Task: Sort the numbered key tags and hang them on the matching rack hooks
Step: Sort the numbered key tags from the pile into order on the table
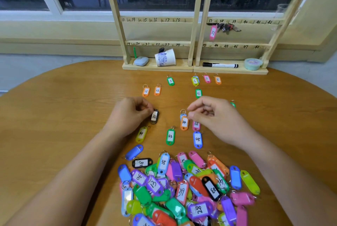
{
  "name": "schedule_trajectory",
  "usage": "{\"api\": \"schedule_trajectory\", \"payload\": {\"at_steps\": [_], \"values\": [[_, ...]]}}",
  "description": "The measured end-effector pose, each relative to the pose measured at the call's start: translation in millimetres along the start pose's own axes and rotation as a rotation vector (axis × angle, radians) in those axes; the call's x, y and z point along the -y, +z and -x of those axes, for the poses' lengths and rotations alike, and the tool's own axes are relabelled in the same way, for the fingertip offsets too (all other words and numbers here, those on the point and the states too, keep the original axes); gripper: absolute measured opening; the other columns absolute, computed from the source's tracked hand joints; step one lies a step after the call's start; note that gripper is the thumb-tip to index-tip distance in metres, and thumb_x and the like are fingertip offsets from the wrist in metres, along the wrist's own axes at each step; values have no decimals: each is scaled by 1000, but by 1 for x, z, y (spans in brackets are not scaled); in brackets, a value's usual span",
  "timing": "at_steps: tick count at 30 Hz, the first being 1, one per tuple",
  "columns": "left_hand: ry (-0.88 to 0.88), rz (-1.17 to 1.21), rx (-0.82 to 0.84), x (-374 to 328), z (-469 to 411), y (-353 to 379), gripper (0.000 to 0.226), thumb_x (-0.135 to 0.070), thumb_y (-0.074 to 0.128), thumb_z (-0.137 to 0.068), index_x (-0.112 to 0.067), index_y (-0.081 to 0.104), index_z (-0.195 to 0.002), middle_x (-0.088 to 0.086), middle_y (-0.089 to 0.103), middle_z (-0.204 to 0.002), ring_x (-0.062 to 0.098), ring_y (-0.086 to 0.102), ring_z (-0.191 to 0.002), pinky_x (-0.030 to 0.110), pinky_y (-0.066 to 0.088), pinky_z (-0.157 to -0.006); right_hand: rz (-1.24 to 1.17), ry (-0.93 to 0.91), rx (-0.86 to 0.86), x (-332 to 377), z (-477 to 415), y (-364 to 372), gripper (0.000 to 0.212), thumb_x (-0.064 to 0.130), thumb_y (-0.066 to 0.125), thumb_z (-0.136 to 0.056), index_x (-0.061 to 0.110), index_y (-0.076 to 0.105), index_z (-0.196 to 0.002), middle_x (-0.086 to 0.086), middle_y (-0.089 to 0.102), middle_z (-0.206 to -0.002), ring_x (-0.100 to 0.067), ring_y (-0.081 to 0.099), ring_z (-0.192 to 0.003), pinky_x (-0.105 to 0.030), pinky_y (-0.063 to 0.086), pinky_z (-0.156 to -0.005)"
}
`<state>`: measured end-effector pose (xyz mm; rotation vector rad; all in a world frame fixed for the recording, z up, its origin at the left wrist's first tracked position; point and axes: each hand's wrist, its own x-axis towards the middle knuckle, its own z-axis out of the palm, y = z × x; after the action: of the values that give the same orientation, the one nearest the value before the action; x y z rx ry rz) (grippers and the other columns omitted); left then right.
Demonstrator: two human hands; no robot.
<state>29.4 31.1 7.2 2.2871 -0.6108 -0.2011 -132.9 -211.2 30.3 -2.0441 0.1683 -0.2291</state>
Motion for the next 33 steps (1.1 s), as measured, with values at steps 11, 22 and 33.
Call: {"api": "schedule_trajectory", "payload": {"at_steps": [11, 22, 33], "values": [[131, -13, -30, -21, 21, -1, 9, -26, 84, -91, -31, 76, -91, -18, 73, -80, -1, 67, -78, 7, 44, -65, 202, 22, -71, -19, 61, -37, 12, 22, 79, -94, 34, 76, -94, 12, 70, -88, -11, 62, -80, -36, 55, -77], [287, -93, 246, -39, 59, 10, 11, -37, 86, -88, -39, 76, -93, -18, 75, -88, 6, 68, -85, 21, 51, -73, 444, 100, 68, -13, 128, -34, 10, 36, 83, -90, 38, 73, -93, 23, 63, -105, -6, 61, -102, -14, 45, -79], [280, -115, 408, -29, 87, -10, 28, -53, 85, -85, -43, 73, -108, -17, 73, -100, 11, 70, -93, 26, 55, -74, 576, 105, 123, 3, 140, -17, 31, 64, 71, -85, 48, 60, -109, 29, 51, -113, 5, 49, -113, -21, 46, -93]]}}
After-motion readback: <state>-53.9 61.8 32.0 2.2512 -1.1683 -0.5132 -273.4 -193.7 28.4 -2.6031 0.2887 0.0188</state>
